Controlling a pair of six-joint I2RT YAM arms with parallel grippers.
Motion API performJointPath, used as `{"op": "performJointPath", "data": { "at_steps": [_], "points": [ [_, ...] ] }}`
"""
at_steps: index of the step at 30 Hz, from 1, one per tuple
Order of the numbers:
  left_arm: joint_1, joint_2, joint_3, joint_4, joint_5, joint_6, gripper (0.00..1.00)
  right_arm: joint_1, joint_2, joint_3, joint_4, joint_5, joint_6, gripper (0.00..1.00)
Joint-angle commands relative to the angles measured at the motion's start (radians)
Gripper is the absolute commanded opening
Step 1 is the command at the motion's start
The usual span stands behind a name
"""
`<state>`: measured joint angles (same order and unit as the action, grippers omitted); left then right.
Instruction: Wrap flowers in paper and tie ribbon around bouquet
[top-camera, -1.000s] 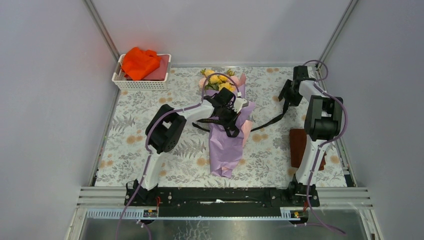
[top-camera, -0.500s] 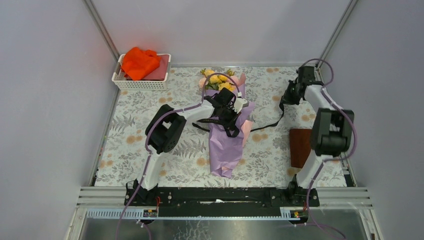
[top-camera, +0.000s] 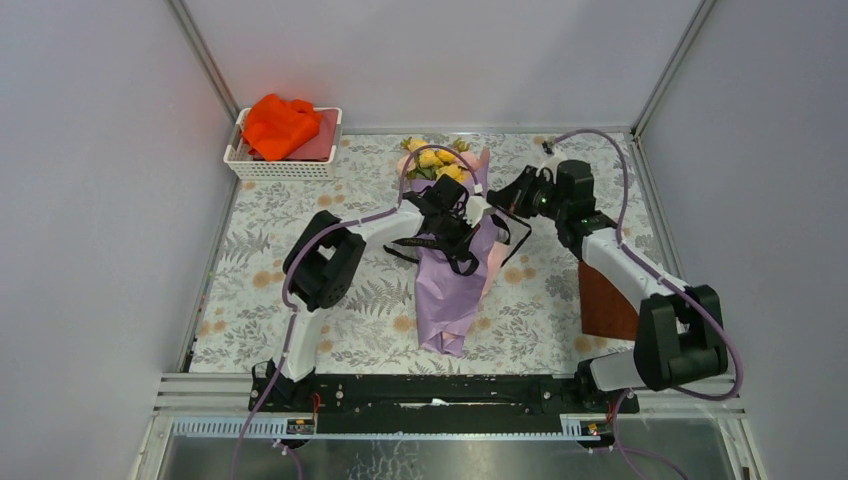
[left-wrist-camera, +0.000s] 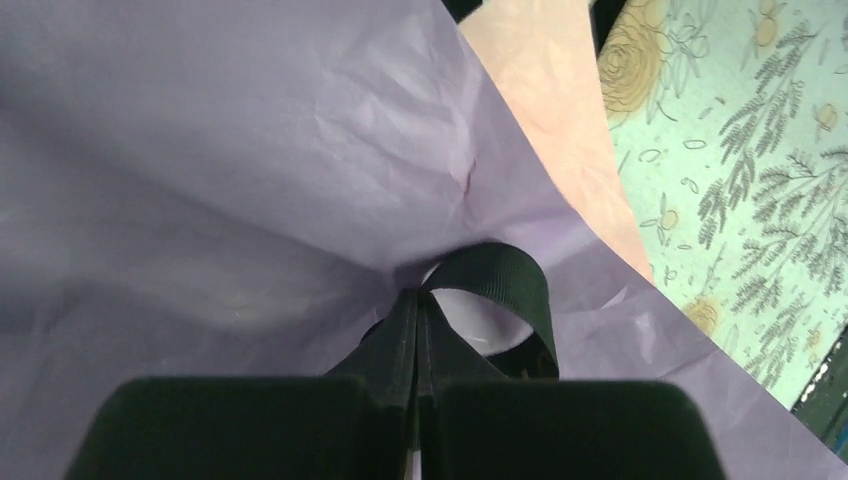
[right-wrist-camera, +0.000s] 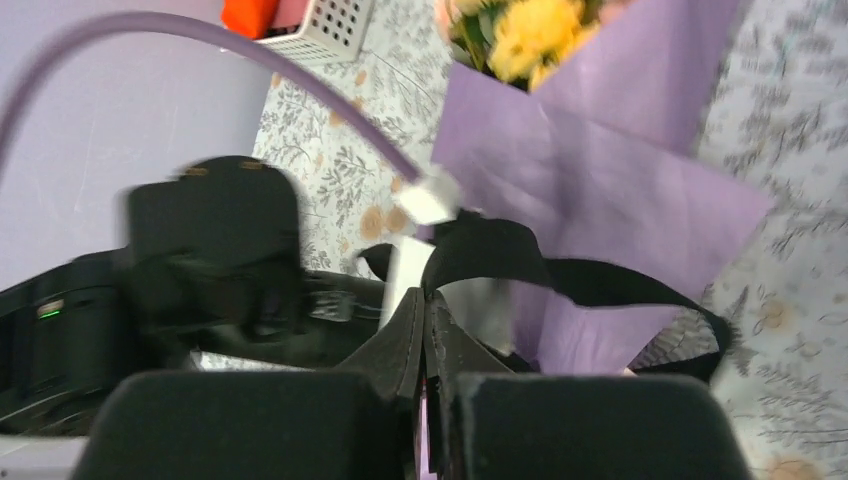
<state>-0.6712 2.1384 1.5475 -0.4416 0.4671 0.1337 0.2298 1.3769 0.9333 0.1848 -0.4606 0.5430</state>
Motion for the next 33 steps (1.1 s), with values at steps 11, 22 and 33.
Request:
{"op": "performJointPath", "data": {
  "at_steps": [11,22,33],
  "points": [
    [0.024,-0.114,-0.078,0.054,0.136,0.022,0.0,0.019,0.438,-0.042,0.466,-0.146,0.334,0.0],
    [0.023,-0.209,-0.159,0.098,0.111,0.053,0.0,0.035,0.511,0.02,0.442,-0.172,0.304,0.0],
    [-0.015,-0.292,-0.12,0.028,0.209,0.09,0.0,0.112,0.614,0.152,0.445,-0.257,0.301,0.0]
  ]
}}
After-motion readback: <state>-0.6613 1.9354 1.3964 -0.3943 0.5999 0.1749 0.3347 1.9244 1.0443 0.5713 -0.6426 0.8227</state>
